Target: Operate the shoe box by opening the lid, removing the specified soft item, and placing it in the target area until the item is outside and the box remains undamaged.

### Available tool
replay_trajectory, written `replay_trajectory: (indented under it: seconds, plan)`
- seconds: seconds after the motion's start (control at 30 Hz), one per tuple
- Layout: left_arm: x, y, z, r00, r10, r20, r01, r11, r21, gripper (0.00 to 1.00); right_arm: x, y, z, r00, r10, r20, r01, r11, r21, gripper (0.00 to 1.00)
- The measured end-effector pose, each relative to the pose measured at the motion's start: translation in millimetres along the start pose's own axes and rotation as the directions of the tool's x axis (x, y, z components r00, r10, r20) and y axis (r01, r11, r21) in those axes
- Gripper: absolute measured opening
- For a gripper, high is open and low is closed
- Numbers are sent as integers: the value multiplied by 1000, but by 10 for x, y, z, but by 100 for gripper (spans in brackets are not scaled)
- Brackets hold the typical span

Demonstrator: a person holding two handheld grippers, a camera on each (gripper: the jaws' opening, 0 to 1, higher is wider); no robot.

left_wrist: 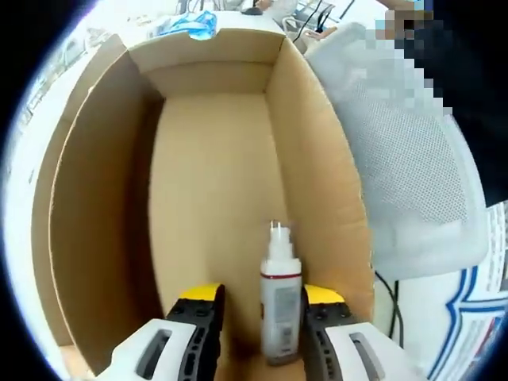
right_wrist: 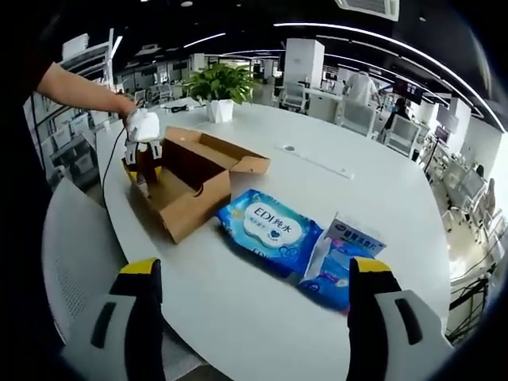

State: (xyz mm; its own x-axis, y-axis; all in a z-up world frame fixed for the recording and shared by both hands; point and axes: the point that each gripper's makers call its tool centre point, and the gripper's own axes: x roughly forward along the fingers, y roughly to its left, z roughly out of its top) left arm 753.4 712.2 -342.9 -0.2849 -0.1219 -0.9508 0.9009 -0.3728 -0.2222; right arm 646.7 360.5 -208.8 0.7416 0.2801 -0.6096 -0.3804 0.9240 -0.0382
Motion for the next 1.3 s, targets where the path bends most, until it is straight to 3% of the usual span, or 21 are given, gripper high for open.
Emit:
replay_trajectory:
  seconds: [0.53,1.3]
  plan:
    - [31,-31,140,995,84,61,-83,996,-13,21,66,121,60,999,30,27,-30,999,15,91]
    - [-53,40,214,985,155,76,-147,984,-104,19,108,285,183,995,65,75,-67,997,26,88]
